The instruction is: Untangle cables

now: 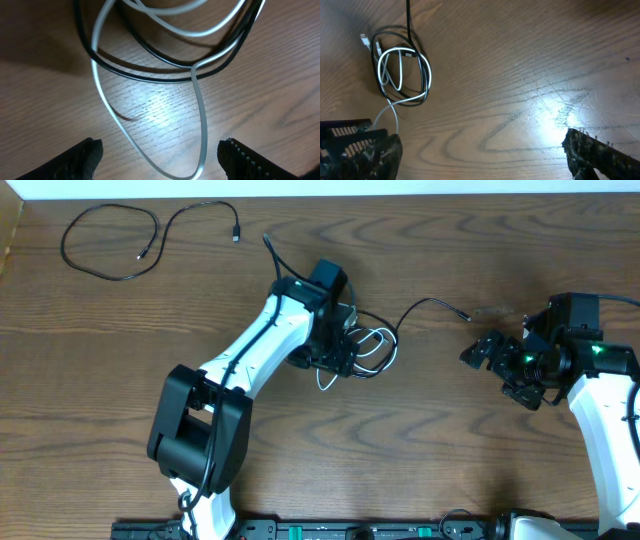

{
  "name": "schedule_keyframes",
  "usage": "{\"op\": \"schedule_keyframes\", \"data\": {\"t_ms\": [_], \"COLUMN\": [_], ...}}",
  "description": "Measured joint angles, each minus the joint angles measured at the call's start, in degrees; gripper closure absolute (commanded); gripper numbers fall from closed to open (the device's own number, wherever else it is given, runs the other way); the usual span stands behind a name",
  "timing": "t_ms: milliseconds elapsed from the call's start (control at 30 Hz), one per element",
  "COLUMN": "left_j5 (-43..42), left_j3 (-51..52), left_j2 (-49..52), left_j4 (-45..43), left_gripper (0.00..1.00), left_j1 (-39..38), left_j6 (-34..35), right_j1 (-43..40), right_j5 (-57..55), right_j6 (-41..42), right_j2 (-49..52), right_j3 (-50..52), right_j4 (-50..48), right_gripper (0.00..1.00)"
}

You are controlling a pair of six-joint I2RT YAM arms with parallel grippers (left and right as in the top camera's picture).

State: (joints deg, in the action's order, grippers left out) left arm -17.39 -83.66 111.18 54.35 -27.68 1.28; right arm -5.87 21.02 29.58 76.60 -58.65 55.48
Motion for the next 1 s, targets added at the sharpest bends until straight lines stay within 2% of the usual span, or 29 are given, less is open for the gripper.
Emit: {"op": "schedule_keyframes", "data": {"t_ms": [100, 200, 233, 300, 500, 700, 867, 1000], "left_j5": [0.15, 0.15, 0.15, 0.15, -1.07, -8.44, -18.21, -22.01], "left_j3": [0.74, 0.74, 0.74, 0.74, 0.46, -2.21, -3.61, -4.92], "left_j2": [0.00, 0.00, 0.00, -0.02, 0.00, -1.81, -11.93, -23.80], "left_j4": [-0.37, -0.59, -0.63, -0.90, -0.85, -0.57, -6.16, -13.35], "left_gripper": [0.40, 0.44, 0.63, 0.92, 0.93, 0.93, 0.93, 0.92], "left_j1": [-0.68, -0.96, -1.03, -1.05, -1.05, -1.05, -1.05, -1.05], "left_j6": [0.00, 0.11, 0.20, 0.42, 2.16, 3.30, 4.96, 9.14], "right_j1": [0.00, 0.00, 0.00, 0.00, 0.00, 0.00, 0.00, 0.00], "right_j5": [0.00, 0.00, 0.00, 0.00, -0.02, 0.00, -0.02, 0.28], "right_j6": [0.00, 0.00, 0.00, 0.00, 0.00, -1.09, -4.81, -6.01], "right_j2": [0.00, 0.00, 0.00, 0.00, 0.00, 0.00, 0.00, 0.00], "right_j3": [0.00, 0.00, 0.00, 0.00, 0.02, 0.00, 0.00, 0.00], "right_j4": [0.00, -0.02, 0.00, 0.00, 0.24, 1.92, 2.38, 2.71], "right_gripper": [0.01, 0.01, 0.01, 0.01, 0.01, 0.01, 0.01, 0.01]}}
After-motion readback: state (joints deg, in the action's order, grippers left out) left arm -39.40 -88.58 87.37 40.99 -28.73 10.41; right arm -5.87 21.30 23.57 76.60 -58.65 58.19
